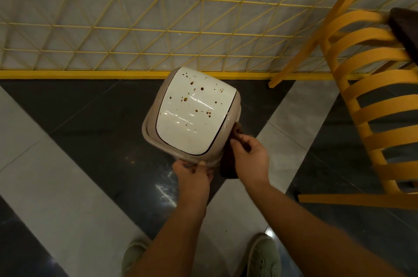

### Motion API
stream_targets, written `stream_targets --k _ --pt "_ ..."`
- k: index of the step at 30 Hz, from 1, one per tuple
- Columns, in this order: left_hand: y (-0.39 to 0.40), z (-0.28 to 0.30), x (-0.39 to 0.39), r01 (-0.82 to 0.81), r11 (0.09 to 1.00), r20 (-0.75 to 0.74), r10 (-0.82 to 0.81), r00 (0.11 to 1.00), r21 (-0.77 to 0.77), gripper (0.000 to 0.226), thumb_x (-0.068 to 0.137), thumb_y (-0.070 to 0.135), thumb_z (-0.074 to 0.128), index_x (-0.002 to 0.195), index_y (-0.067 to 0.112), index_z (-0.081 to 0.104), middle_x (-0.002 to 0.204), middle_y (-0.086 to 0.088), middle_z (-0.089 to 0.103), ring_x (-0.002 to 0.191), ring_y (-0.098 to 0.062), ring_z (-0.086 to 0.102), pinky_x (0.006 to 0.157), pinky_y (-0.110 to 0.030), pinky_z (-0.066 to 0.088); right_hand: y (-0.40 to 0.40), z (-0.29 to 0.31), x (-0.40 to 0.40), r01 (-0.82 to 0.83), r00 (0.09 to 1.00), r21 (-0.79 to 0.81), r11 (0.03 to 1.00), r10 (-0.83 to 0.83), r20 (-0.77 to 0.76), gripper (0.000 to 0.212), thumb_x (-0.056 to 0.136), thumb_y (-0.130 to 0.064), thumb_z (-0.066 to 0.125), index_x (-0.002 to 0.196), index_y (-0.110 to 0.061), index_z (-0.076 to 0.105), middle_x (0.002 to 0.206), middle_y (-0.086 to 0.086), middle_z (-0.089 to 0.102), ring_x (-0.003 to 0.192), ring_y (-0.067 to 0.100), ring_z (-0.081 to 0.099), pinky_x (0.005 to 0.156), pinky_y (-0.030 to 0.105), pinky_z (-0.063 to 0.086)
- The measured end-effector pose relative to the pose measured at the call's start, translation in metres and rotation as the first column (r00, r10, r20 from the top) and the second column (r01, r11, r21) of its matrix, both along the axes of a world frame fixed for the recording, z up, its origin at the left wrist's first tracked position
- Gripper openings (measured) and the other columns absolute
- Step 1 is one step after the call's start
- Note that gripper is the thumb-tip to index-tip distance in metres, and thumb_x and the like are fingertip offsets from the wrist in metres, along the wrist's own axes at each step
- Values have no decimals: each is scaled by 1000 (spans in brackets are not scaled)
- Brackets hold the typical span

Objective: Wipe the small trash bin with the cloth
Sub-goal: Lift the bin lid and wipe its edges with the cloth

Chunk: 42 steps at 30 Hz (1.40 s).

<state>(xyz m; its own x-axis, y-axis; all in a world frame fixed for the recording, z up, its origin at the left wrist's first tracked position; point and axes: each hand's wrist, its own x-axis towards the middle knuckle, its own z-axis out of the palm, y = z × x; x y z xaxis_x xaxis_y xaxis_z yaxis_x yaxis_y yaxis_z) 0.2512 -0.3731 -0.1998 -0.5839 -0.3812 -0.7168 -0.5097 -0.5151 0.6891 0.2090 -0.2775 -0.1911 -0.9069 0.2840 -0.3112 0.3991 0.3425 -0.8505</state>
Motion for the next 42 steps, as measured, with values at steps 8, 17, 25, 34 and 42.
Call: stream_targets --k 8,17,25,34,42 --pt "1 -13 1 30 999 6 -30 1000 -14 49 89 10 61 128 27 36 124 -10 57 110 -28 60 98 -48 49 -4 -15 34 -150 987 107 983 154 -32 12 90 -24 61 101 -25 65 97 -9 62 88 1 58 75 6 45" --pt "1 -8 -5 -24 999 -14 24 1000 24 46 91 -2 54 129 15 36 124 -13 54 110 -28 60 93 -39 53 5 -11 -2 -80 997 93 992 82 -18 22 89 -30 60 111 -28 65 106 -6 63 95 9 59 89 33 52" --pt "3 -6 -4 -103 994 12 102 995 28 48 89 3 55 129 22 37 124 -9 54 110 -26 57 98 -47 50 1 -3 21 -265 954 273 925 292 -66 39 90 -18 59 129 -21 52 111 -9 45 99 5 45 74 8 33" --pt "4 -3 -5 -210 974 -22 212 977 81 62 90 -1 50 135 35 29 131 -15 50 113 -33 58 95 -50 51 11 -10 43 -510 768 509 694 634 -95 35 83 -6 66 116 -17 64 108 -2 55 90 1 46 75 1 32" --pt "1 1 -6 -195 973 -32 200 979 123 64 90 -6 50 137 33 27 133 -12 47 110 -29 59 76 -28 57 16 0 -5 -299 876 456 838 431 -217 21 86 -10 62 105 -17 66 102 -3 55 89 9 51 81 18 40"
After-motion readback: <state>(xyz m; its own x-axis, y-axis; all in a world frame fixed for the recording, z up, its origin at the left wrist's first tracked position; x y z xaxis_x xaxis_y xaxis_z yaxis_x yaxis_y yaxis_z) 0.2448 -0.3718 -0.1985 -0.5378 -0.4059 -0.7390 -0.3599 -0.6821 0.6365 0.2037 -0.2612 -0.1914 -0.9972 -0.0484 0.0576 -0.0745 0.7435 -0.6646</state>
